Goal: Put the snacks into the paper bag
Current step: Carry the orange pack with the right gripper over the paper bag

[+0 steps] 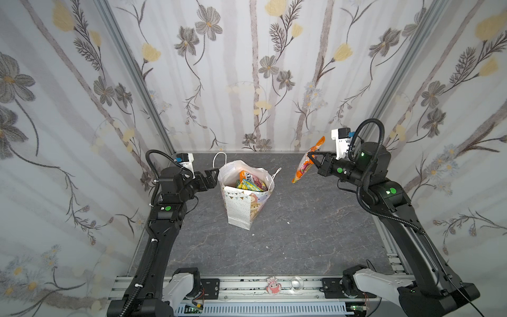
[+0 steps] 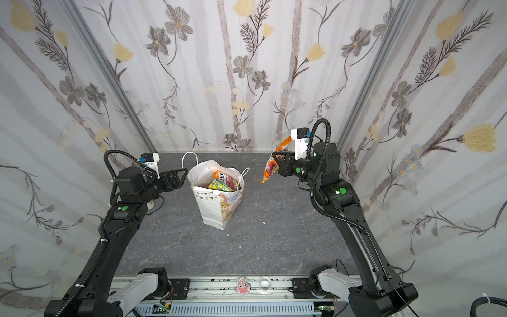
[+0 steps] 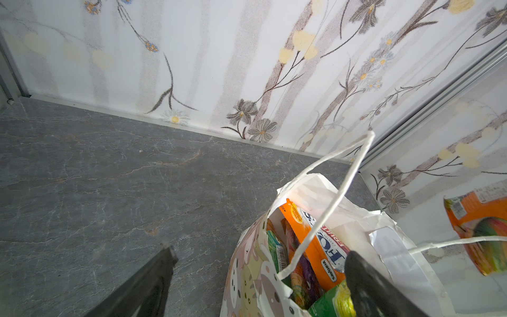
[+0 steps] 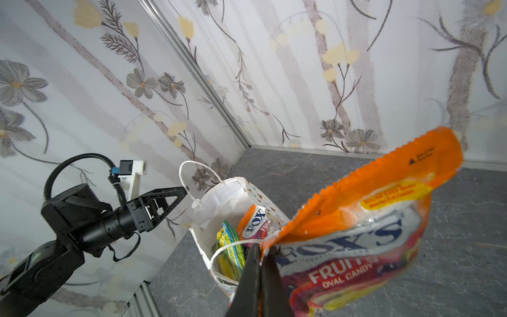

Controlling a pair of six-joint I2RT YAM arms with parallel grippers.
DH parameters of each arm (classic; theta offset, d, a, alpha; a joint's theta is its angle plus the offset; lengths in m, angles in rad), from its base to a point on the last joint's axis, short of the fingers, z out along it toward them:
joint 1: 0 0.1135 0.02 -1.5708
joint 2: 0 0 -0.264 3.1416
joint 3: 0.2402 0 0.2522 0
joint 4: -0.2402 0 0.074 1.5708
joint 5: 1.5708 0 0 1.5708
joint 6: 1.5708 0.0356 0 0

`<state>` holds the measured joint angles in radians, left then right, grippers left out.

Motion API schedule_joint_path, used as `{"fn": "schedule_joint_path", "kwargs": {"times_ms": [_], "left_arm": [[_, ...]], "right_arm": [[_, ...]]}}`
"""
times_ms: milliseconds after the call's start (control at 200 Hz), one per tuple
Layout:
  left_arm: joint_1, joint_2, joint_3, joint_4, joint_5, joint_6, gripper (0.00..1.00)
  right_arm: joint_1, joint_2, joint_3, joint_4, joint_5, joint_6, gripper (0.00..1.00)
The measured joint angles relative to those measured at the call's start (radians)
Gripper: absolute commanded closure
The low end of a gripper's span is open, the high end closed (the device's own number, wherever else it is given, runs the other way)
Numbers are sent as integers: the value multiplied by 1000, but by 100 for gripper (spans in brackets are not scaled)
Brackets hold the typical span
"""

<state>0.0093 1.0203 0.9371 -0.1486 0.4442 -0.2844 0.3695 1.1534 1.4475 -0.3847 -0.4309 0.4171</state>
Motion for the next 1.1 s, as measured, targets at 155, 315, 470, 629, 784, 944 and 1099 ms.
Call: {"fn": "schedule_joint_path", "kwargs": {"times_ms": [155, 315, 470, 629, 784, 944, 1099], "left_arm": [[1, 1, 0, 0, -7, 0, 3], [1, 0, 0, 0, -26, 4, 2], [3, 0, -1, 0, -25, 4, 3], [3, 2, -10, 14, 11, 3, 9], [3, 21, -14, 47, 82, -5, 20], [2, 26, -19, 53, 121, -12, 22], [2, 26, -19, 67, 136, -28, 23]], "right_arm": [[77, -12, 84, -50, 0, -8, 100], [164, 22, 206, -114, 20, -19, 100], [270, 92, 331, -163, 65, -45, 100], [378, 179, 455, -214, 113, -64, 100], [468, 272, 573, -254, 157, -92, 100], [505, 349, 641, -274, 180, -113, 100], [517, 416, 662, -308, 259, -129, 100]]}}
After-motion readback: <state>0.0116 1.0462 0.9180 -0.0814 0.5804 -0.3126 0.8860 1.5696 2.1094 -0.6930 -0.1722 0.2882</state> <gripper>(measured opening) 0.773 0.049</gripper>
